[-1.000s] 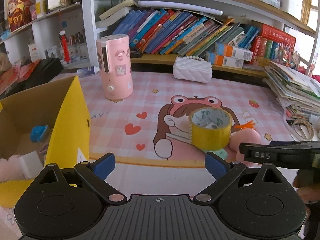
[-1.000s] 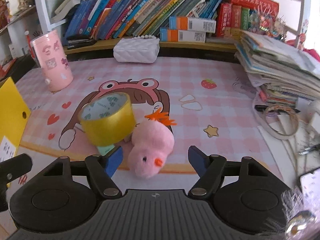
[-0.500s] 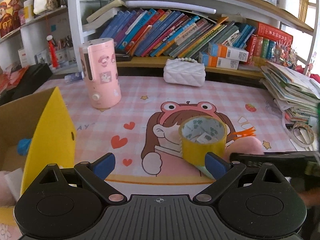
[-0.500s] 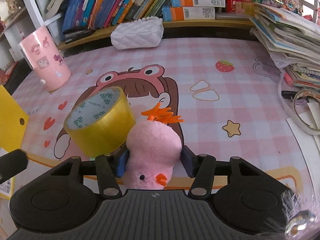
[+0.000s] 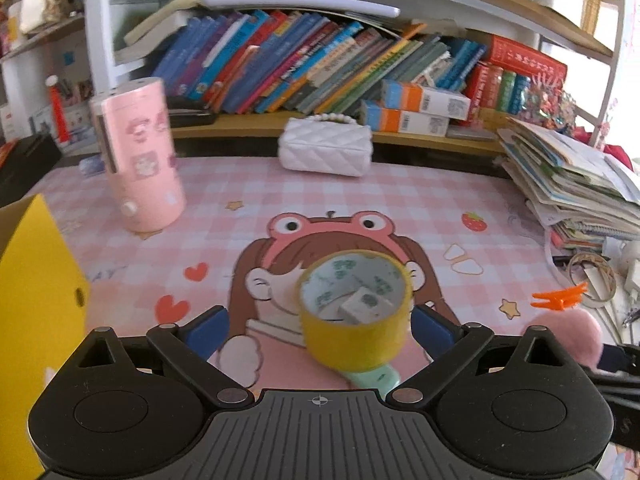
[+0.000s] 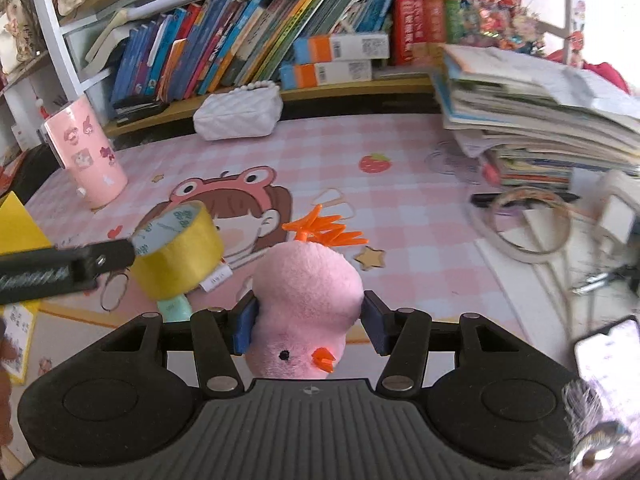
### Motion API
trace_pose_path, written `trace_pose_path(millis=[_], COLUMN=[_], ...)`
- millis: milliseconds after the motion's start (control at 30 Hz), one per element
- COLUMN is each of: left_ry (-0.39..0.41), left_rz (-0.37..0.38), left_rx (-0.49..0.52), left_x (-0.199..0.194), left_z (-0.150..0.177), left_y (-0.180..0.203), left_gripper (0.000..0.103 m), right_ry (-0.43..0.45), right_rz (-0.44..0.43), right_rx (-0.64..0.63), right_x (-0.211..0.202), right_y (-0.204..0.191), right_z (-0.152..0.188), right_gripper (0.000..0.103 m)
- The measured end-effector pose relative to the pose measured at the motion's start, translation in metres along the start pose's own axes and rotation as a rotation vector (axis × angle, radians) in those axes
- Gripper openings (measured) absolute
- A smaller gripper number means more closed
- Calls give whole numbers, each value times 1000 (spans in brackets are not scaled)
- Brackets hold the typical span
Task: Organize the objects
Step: 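Grasp the pink plush pig with the right tool while the left tool approaches the yellow tape roll, then close the left tool on the rim of the yellow tape roll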
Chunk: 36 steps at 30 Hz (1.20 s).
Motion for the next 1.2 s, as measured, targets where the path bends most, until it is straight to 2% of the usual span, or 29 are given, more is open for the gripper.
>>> trace_pose_path(millis=[333,533,667,700,800,867,1200], left_ry=[-32,-87,-88,-92,-109,-113,38], left_rz=[16,27,16,16,43,43,100], left_rx=[66,2,39,48,39,25,-51], left_x=[31,57,67,70,72,70,2], left_z=[-3,-4,-1,1,3,2,-15], left_y=[20,17,19,19,19,17,3], left_gripper=[102,101,101,99,86,86,85], right_ry=[-5,-18,-23,-23,-23,-25,-29], right_rz=[24,17,10,6,-1,-2,-7], right_rx=[18,12,0,-4,-11,-12,-21], right_x=[-2,1,3,3,3,3,4], right_y=[14,15,12,12,9,8,-3], right_z=[5,7,6,6,5,5,7], right_gripper=[51,51,51,51,51,51,51])
Point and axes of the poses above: each gripper's, at about its wrist camera, not at the fingertips, and x roughly the way its jaws point, y to its right, z to its underside, the point moved 7 cm from there along x, roughly the way its jaws point, and after that the axes turned 1 degree about -y, right-handed, at the moved point
